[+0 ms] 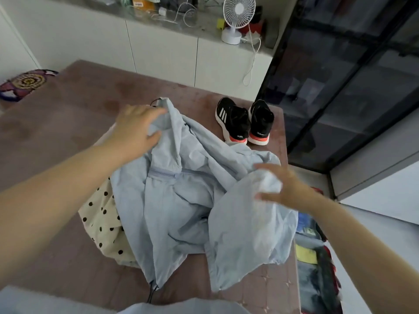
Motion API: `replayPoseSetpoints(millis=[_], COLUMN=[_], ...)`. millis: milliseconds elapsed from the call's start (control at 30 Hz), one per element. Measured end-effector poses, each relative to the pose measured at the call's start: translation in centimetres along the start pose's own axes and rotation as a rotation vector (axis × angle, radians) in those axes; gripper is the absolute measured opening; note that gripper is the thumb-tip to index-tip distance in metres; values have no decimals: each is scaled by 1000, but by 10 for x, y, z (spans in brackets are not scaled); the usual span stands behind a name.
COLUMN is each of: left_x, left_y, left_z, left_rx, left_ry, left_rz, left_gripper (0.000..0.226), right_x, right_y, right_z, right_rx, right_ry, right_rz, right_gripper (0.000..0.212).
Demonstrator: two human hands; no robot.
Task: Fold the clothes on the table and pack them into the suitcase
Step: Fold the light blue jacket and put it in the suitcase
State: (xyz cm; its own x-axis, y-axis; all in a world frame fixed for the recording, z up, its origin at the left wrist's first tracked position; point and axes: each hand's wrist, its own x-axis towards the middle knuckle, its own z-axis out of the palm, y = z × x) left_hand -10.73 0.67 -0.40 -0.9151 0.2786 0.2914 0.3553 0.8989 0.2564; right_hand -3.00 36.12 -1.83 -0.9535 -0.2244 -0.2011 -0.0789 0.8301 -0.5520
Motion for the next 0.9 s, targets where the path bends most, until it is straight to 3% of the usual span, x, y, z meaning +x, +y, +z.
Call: replayPoseSetpoints(millis=[33,100,200,333,400,500,600,667,700,800,833,900], left_x=[0,-2,-4,11,18,17,6,-5,-11,-27,-31,-36], left_y=[10,23,43,53,50,44,35,34,31,28,25,26], left_z=[5,22,43,50,50,46,44,42,45,40,39,33], left_rx=[16,7,7,162,259,289,263,274,283,358,405,492], left_ry=[-35,-142,-238,-293,-364,-351,-288,-265,-243,-241,-287,-460], left_rz=[78,148,171,144,104,133,184,239,295,381,363,314], left_gripper=[51,47,54,62,55,10,19,13,10,25,26,20], right_x=[-8,-14,-16,-15,-4,24,68,98,111,120,117,103], right_y=[-3,3,7,1,-7,-18,-29,-43,-52,-81,-88,-89], right_z=[8,30,43,8,-22,-67,-101,-113,-113,-98,-91,-73], right_rx=[-43,-202,-318,-347,-344,-215,-26,116,181,262,248,212], right_ry=[-149,-263,-198,-219,-125,157,482,591,575,283,219,128], right_rz=[-31,-117,-252,-92,-8,142,254,244,217,41,-11,-92], right_gripper=[76,70,28,17,14,20,21,16,15,56,59,42])
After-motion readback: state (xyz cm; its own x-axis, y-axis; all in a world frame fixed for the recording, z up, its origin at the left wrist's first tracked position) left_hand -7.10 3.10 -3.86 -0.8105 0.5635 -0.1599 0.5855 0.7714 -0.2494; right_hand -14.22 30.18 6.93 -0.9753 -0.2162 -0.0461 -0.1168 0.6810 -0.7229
